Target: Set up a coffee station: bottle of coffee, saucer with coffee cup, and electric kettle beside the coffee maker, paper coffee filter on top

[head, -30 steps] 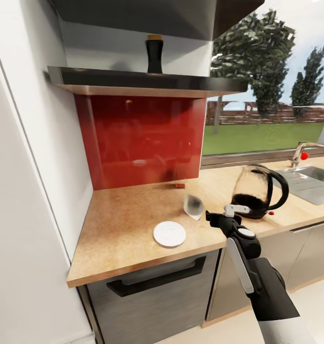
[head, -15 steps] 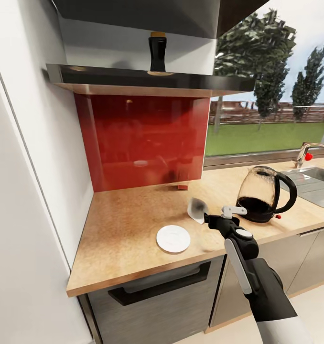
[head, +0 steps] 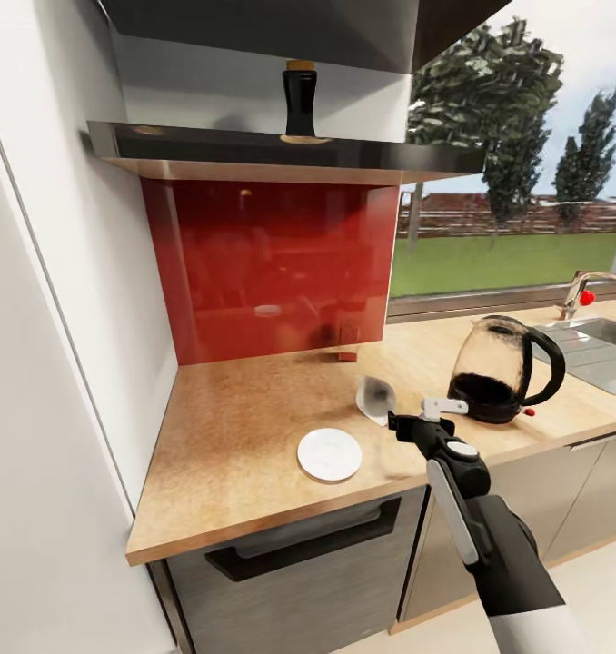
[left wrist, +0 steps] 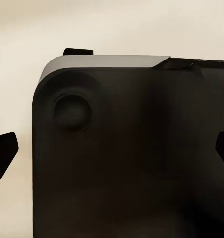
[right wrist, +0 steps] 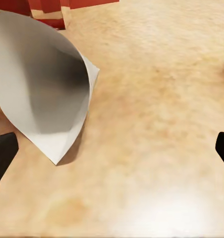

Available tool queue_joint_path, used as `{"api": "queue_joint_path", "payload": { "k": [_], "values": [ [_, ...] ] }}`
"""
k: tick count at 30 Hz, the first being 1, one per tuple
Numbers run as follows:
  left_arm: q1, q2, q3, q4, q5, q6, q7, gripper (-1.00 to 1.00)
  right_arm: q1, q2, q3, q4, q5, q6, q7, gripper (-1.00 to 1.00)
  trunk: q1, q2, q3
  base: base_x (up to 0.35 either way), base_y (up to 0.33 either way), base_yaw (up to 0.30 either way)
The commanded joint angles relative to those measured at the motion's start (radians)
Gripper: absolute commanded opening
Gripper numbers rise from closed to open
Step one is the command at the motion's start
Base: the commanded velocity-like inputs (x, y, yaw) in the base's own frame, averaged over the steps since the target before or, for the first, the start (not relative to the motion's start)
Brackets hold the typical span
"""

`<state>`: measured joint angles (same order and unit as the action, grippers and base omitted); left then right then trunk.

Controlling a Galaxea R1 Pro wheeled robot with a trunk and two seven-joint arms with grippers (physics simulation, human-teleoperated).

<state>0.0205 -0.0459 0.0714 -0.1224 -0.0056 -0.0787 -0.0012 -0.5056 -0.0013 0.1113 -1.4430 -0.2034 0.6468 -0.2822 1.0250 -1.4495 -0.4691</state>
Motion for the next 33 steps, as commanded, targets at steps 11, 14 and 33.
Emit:
{"api": "queue_joint_path", "payload": {
  "k": [11,14,33],
  "values": [
    [0.001,0.001,0.007,-0.002,-0.001,-0.001,0.0,1.0,0.001,-0.002,0.002,0.142,-0.008,-0.075,-0.008,1.0,0.0,-0.001,-0.001,0.004,0.0,0.001],
    [0.001,0.001,0.007,-0.002,-0.001,-0.001,0.0,1.0,0.001,-0.002,0.002,0.144,-0.008,-0.077,-0.008,1.0,0.0,-0.001,-0.002,0.116,0.0,0.078],
    [0.001,0.001,0.007,-0.001,-0.001,-0.001,0.0,1.0,0.001,-0.003,0.099,0.14,-0.007,-0.082,-0.016,1.0,0.0,-0.001,-0.007,0.105,0.0,0.045]
  ]
}}
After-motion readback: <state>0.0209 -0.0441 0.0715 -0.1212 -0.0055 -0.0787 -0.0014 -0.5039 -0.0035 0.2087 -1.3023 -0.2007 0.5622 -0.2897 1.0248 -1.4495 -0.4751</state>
